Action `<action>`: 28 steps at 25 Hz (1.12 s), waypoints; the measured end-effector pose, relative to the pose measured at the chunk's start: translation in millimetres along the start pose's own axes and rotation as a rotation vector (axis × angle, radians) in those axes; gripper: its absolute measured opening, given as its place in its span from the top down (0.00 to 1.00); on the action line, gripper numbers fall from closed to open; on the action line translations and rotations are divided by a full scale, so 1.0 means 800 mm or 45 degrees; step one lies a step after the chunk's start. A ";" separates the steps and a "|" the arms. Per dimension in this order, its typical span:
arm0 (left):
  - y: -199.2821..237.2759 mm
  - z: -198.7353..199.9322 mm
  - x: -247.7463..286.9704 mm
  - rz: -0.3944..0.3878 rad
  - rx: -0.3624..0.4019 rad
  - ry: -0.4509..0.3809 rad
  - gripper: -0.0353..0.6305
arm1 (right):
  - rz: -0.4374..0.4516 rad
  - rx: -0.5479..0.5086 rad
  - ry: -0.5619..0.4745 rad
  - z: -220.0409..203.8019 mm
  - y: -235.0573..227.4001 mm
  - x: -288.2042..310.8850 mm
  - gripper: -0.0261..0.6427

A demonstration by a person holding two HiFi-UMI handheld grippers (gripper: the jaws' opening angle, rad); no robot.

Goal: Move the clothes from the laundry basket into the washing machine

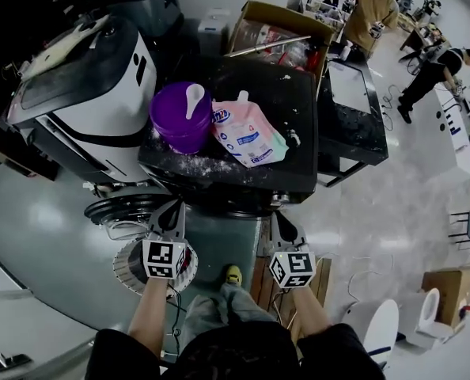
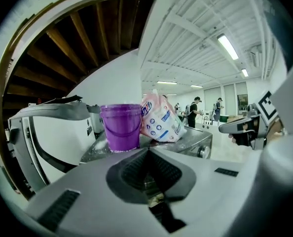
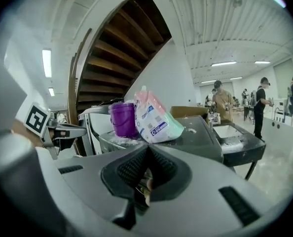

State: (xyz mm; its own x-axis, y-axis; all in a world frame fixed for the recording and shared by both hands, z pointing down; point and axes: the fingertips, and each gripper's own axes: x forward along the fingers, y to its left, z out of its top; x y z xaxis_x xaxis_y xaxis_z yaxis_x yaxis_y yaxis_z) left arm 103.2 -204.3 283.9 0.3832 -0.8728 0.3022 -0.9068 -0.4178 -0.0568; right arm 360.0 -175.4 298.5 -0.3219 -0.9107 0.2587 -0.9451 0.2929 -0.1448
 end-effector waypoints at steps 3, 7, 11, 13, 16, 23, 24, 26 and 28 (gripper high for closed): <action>0.006 0.028 -0.006 0.020 0.000 -0.024 0.93 | -0.020 -0.014 -0.040 0.034 -0.011 0.000 0.95; 0.022 0.058 -0.014 0.031 0.013 -0.061 0.93 | -0.067 -0.014 -0.096 0.075 -0.018 -0.003 0.95; 0.040 0.078 -0.023 0.011 -0.034 -0.090 0.93 | -0.126 -0.020 -0.131 0.103 -0.014 -0.015 0.95; 0.047 0.089 -0.029 -0.010 -0.060 -0.110 0.93 | -0.156 -0.013 -0.156 0.115 -0.008 -0.024 0.95; 0.048 0.099 -0.036 -0.075 -0.046 -0.130 0.93 | -0.201 0.001 -0.189 0.127 -0.002 -0.039 0.95; 0.064 0.116 -0.058 -0.122 0.023 -0.146 0.93 | -0.259 -0.007 -0.242 0.148 0.016 -0.075 0.95; 0.067 0.118 -0.061 -0.121 0.022 -0.154 0.93 | -0.265 -0.009 -0.249 0.152 0.018 -0.079 0.95; 0.073 0.121 -0.067 -0.121 0.025 -0.167 0.93 | -0.278 -0.014 -0.258 0.157 0.020 -0.085 0.95; 0.080 0.124 -0.071 -0.116 0.022 -0.182 0.93 | -0.292 -0.023 -0.266 0.162 0.021 -0.088 0.96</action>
State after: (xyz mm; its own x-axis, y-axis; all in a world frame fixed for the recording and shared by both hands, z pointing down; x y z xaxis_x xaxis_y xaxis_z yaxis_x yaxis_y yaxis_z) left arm 40.5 -206.7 168.5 0.4860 -0.8575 0.1688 -0.8644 -0.5001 -0.0517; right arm 374.3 -143.8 154.1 -0.0836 -0.9932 0.0805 -0.9932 0.0765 -0.0878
